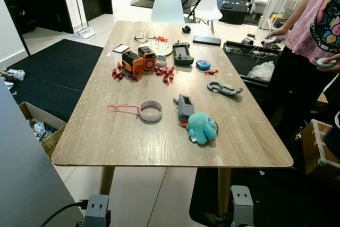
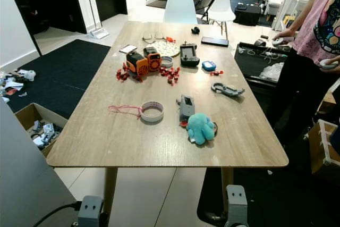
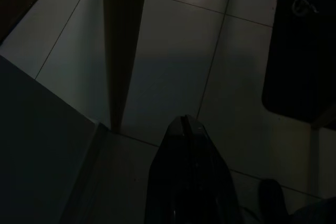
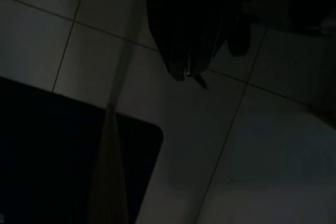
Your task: Hang keys on a hook
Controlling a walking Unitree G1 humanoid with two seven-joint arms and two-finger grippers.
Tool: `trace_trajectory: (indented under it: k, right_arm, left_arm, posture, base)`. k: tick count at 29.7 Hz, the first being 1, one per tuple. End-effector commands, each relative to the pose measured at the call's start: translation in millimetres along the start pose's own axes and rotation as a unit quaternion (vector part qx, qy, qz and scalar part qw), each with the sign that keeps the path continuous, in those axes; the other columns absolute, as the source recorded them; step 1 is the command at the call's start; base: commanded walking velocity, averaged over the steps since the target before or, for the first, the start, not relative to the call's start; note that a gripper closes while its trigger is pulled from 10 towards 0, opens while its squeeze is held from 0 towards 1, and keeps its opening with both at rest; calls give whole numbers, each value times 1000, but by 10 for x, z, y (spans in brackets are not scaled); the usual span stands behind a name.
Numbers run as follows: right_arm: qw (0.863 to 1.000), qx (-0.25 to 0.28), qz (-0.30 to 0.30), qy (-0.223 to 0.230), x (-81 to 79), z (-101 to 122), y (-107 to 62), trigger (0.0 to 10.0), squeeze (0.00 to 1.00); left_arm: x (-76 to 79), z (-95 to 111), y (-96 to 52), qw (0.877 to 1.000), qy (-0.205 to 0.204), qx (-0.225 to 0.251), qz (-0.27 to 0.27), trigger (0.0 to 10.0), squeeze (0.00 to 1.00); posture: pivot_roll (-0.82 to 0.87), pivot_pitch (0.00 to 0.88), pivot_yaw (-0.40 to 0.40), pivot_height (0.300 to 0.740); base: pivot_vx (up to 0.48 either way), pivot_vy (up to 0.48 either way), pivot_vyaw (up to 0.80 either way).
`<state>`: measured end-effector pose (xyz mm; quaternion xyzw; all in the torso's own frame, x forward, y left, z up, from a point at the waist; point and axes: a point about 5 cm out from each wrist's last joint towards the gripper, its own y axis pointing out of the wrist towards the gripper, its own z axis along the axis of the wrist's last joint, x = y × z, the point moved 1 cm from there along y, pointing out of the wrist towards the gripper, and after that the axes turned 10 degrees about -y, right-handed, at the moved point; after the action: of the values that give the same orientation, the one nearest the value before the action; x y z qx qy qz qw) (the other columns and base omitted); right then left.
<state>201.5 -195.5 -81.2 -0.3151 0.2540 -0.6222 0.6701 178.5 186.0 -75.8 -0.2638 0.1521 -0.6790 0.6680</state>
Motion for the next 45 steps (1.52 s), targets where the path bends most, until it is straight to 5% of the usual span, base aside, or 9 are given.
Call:
trace_trajectory:
  k: [1,21,36,45]
  right_arm:
    - [1000,-10,-3,0,-5,-60,-14,10000,0]
    - [1000,-18,4,-16,-25,-129,-34,10000,0]
    - [1000,-14,19,-21,-51,-96,-23,10000,0]
    - [998,-14,29,-61,-69,-69,-14,10000,0]
  left_arm:
    - [-58,-8,-14,1000,2,-5,8,10000,0]
    - [-28,-39,-45,1000,9,-3,-3,10000,0]
    - [1,-36,-35,1000,7,-3,-5,10000,0]
    - [3,-19,-25,1000,9,-1,-4,10000,0]
  posture:
    - [77,57,-37,740]
    - [67,65,-57,740]
    - [70,57,-65,740]
    - [72,47,-66,740]
  base:
    - [0,0,0]
    - [0,-282,0]
    - [0,0,0]
    - [0,0,178]
